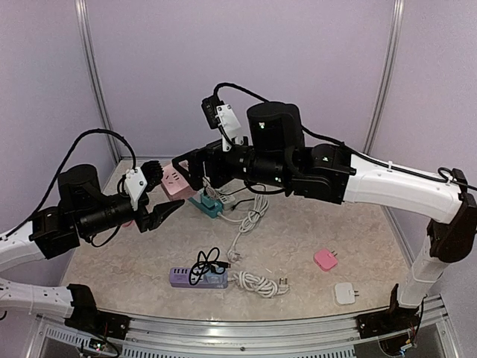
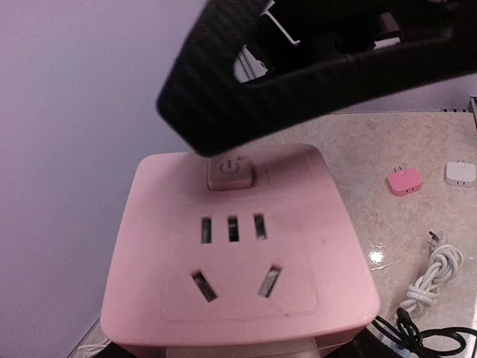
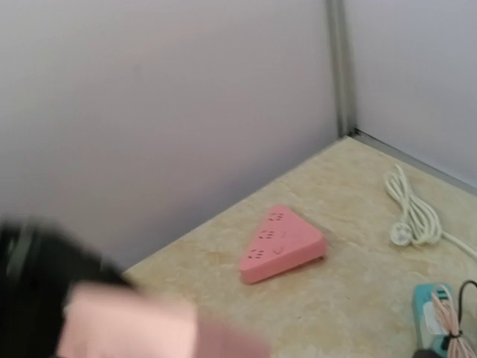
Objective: Insert the plug
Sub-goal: Adjust the plug.
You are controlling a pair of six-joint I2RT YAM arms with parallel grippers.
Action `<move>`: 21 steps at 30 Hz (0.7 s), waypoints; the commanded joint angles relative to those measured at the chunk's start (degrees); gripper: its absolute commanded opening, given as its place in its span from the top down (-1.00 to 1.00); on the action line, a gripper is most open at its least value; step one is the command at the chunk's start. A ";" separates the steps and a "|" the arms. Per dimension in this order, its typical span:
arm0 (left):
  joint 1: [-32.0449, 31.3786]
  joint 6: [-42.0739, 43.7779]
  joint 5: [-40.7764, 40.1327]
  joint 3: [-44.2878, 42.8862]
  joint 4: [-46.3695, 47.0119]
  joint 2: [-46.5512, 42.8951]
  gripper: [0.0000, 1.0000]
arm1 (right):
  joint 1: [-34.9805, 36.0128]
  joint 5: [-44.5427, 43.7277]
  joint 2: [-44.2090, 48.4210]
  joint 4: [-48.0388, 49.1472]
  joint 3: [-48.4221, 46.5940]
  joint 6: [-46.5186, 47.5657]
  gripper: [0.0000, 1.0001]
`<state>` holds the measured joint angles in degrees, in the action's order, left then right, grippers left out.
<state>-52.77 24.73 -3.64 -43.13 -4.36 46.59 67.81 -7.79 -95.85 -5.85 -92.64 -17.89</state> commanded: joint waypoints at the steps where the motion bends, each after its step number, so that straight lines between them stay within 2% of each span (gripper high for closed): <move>1: -1.08 3.53 -2.08 1.06 1.99 -0.25 1.00 | 0.95 -5.37 -4.89 -13.72 -7.55 -4.93 -0.99; 12: -1.12 3.02 -3.56 1.19 2.03 0.06 1.00 | 3.74 3.21 -10.04 -15.63 -14.19 -0.20 -0.93; 17: -1.18 3.02 -3.39 1.26 2.72 0.20 1.00 | 4.33 -2.32 -12.88 -21.26 -17.81 -0.75 -0.87; 21: -1.19 3.39 -3.52 1.20 2.69 0.34 1.00 | 4.39 -9.47 -15.15 -25.97 -20.99 -2.68 -0.65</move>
<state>-53.56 27.46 -6.96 -42.02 -4.43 46.89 71.50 -9.65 -108.07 -24.73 -110.41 -19.55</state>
